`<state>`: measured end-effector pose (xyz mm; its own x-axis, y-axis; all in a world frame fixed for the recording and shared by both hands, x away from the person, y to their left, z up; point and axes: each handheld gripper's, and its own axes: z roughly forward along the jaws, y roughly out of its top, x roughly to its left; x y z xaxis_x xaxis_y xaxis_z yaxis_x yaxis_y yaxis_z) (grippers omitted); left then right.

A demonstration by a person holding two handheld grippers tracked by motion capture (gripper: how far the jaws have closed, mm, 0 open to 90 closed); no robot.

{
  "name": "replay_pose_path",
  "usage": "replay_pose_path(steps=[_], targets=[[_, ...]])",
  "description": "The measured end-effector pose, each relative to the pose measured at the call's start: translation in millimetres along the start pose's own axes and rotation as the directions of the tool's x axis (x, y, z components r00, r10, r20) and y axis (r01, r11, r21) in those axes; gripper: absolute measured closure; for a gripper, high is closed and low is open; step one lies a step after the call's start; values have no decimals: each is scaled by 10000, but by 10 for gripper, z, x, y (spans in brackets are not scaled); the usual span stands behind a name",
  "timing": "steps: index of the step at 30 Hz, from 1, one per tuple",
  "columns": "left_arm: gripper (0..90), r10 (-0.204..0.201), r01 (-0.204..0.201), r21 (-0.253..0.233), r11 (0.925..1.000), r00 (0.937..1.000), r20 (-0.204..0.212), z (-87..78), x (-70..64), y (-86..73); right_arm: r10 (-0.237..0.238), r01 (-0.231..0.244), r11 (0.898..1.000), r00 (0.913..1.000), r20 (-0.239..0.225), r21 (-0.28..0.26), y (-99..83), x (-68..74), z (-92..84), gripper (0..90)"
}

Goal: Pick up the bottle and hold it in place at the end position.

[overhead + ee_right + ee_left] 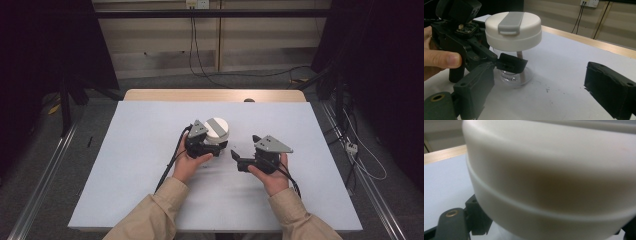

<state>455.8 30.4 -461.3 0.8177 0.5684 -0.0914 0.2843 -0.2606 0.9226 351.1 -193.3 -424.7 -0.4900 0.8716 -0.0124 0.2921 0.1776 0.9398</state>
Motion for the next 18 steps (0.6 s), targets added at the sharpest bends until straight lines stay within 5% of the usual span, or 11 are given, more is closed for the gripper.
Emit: replay_pose_path(steps=[18], targets=[[179, 98, -97, 45, 9999, 9999, -93, -2, -10, 1, -30, 30, 10000, 10000, 40, 66, 50, 12, 78, 93]])
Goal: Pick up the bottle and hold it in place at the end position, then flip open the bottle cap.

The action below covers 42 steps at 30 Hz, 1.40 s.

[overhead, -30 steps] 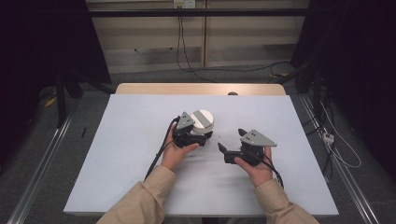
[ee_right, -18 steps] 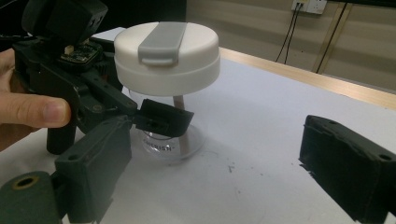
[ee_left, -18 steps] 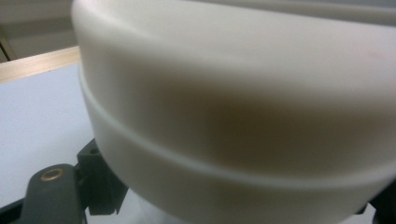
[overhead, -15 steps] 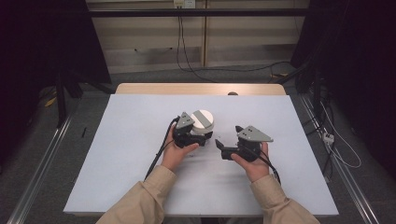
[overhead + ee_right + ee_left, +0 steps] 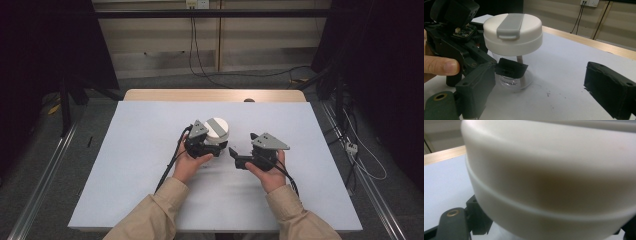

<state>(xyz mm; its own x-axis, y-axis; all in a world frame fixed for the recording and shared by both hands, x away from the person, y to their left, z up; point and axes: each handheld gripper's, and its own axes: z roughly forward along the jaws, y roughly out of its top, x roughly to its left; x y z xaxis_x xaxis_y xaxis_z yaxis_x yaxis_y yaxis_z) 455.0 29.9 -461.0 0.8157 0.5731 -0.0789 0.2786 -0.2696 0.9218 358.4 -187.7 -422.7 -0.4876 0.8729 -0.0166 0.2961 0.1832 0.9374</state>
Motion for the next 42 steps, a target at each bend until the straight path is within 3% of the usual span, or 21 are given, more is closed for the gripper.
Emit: replay_pose_path(steps=[14, 20, 32, 34, 42], targets=[[178, 5, -5, 58, 10000, 10000, -33, -6, 0, 2, 76, -76, 10000, 10000, 51, 58, 3, 6, 44, 95], [178, -22, 23, 64, 10000, 10000, -52, -6, -2, 2, 89, -89, 9999, 10000, -19, 143, 33, 21, 66, 169], [178, -95, 95, 57, 9999, 9999, -71, -5, -8, 0, 383, -350, 9981, 9970, -667, 506, 127, 71, 93, 860], [178, -62, 62, 63, 10000, 10000, -60, -6, -5, 1, 335, -298, 9985, 9963, -793, 466, 141, 84, 110, 900], [177, -89, 90, 83, 9999, 9999, -59, -9, -6, 0, 273, -200, 9975, 9935, -1102, 673, 188, 148, 169, 900]])
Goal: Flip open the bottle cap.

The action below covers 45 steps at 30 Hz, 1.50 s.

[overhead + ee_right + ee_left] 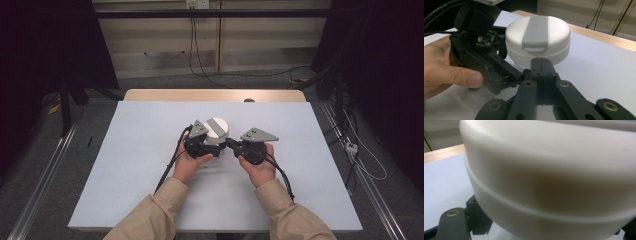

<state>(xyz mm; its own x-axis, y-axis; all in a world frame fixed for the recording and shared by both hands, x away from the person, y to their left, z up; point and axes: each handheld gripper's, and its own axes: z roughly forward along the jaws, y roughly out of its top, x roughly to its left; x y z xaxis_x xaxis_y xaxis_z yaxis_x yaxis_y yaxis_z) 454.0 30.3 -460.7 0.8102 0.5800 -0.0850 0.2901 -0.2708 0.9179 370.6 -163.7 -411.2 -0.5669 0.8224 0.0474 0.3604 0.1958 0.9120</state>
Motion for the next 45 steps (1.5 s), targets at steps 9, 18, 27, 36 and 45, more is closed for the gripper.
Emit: replay_pose_path(steps=[9, 18, 27, 36, 45], targets=[[177, -18, 18, 11, 10000, 10000, -5, 1, 0, -1, -67, 67, 10000, 10000, -37, -66, 46, 13, 15, 900], [177, 2, -2, 18, 10000, 10000, -15, 2, 0, -2, -142, 139, 9996, 9998, -110, -250, 115, 25, 5, 900], [177, -5, 5, 30, 10000, 10000, -4, 4, 0, -2, -261, 255, 9990, 9995, -164, -372, 223, 47, 3, 900], [177, -16, 16, 53, 10000, 10000, -15, 3, -1, -1, -426, 419, 9984, 9990, -154, -390, 326, 54, 22, 900], [177, 0, 0, 75, 10000, 10000, -24, 3, 0, -1, -520, 514, 9980, 9985, -143, -372, 385, 60, 59, 900]])
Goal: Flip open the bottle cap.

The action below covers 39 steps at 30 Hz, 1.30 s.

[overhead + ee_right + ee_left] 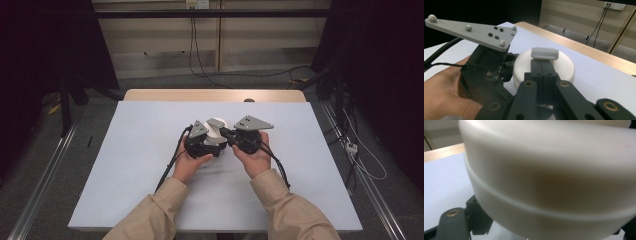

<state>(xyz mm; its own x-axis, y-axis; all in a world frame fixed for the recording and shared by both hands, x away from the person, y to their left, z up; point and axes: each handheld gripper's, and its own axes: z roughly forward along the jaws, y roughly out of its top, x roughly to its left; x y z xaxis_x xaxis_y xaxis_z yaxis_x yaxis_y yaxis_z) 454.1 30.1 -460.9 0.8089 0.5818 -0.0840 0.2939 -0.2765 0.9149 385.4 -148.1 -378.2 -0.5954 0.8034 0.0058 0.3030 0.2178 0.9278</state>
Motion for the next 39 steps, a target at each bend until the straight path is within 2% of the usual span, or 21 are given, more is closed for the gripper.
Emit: replay_pose_path(steps=[39], targets=[[178, -51, 51, 7, 10000, 10000, 16, 5, -1, -1, -272, 273, 9996, 9994, 200, -62, 176, -22, 197, 900]])
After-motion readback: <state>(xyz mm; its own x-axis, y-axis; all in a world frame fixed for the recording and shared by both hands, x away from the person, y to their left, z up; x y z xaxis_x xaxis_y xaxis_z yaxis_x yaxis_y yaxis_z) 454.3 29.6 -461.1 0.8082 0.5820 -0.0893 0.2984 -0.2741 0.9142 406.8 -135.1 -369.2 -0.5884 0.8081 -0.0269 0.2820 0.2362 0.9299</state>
